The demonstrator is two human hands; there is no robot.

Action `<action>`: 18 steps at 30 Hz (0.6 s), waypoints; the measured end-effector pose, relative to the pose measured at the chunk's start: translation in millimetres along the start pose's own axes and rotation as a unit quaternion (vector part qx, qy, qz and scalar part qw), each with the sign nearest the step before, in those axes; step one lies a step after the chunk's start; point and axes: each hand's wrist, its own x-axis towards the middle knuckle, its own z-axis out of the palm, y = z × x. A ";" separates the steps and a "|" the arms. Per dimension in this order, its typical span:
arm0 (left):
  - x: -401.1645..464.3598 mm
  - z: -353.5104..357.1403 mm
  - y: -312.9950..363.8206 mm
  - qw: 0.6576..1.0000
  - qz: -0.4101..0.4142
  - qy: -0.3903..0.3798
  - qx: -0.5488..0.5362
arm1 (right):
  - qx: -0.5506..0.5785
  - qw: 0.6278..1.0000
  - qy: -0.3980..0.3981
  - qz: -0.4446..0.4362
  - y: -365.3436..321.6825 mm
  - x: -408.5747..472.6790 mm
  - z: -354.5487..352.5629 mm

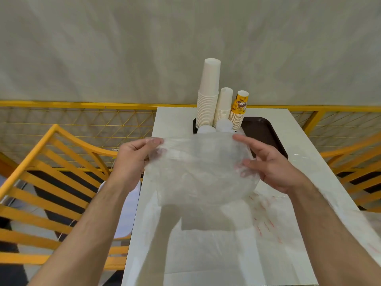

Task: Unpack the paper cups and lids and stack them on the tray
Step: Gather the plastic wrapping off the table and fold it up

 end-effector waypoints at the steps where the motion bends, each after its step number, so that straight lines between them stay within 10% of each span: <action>1: -0.5 -2.4 -0.5 1.000 0.004 0.002 0.003 | 0.017 1.000 0.003 -0.002 -0.2 -0.3 1.9; 18: 0.1 -19.2 24.3 0.999 0.027 -0.035 -0.003 | 0.035 0.997 0.025 -0.057 3.4 -1.0 9.3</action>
